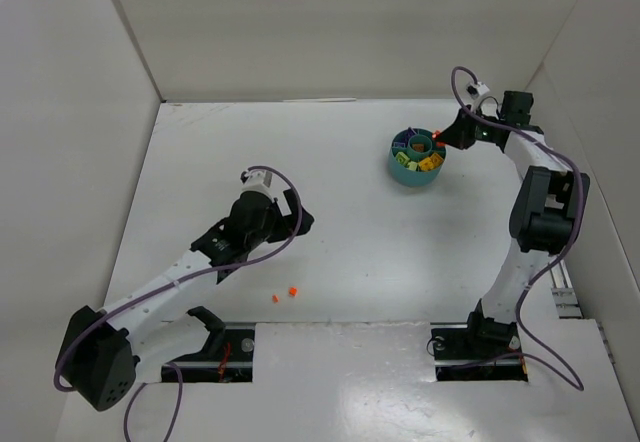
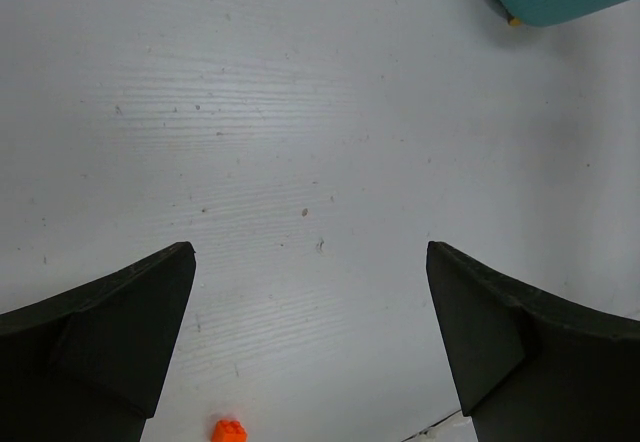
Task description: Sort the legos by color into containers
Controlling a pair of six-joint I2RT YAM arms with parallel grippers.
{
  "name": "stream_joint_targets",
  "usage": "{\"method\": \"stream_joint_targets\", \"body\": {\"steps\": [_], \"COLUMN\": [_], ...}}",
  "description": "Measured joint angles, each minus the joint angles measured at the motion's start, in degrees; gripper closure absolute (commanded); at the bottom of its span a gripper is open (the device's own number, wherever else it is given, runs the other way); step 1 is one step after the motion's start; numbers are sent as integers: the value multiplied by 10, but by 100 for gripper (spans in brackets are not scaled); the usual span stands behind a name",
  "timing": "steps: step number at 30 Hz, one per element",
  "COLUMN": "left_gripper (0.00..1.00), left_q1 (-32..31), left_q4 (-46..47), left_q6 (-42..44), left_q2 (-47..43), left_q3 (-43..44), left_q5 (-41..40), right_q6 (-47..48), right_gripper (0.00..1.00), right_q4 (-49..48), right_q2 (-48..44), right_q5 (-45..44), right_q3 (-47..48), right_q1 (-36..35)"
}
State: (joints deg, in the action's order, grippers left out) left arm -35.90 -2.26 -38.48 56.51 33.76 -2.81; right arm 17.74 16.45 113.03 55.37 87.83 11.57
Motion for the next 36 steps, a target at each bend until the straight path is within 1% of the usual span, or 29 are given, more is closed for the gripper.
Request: {"method": "stream_joint_targets", "body": {"steps": [7,9,10,11,15,17,18,19,21,22,27,31,33,36], "left_gripper": [0,0,0,0,0,0,0,0,0,0,0,0,1,8], "left_q1": [4,4,4,4,4,4,4,4,4,4,4,4,3,-12], "left_q4": [9,11,12,13,15,14,14,12,7,3,-28,-70,-94,-133], "left_q6": [5,5,5,5,5,5,5,5,5,5,-7,-30,-47,-80], "left_q2": [9,9,9,9,9,9,9,9,9,8,-6,-46,-70,-104], "left_q3": [0,0,0,0,0,0,0,0,0,0,0,0,-4,-25], "left_q5": [19,22,24,26,30,31,32,33,35,37,41,43,43,40], "right_q6": [-24,-28,-30,-31,-37,-36,-36,-36,-35,-34,-27,-15,-5,8], "right_gripper": [100,96,93,86,68,64,58,55,54,51,51,51,51,51], "right_q4": [-26,-30,-31,-35,-40,-42,-41,-41,-41,-42,-41,-41,-37,-32], "right_q2": [35,38,38,38,38,38,38,37,32,28,-21,-86,-132,-222], "right_q5": [5,5,5,5,5,4,3,1,-2,-4,-12,-31,-61,-134], "right_q3": [2,2,2,2,2,2,2,2,0,-1,-18,-49,-72,-130], "right_q1": [0,0,0,0,0,0,0,0,0,0,0,0,-5,-24]}}
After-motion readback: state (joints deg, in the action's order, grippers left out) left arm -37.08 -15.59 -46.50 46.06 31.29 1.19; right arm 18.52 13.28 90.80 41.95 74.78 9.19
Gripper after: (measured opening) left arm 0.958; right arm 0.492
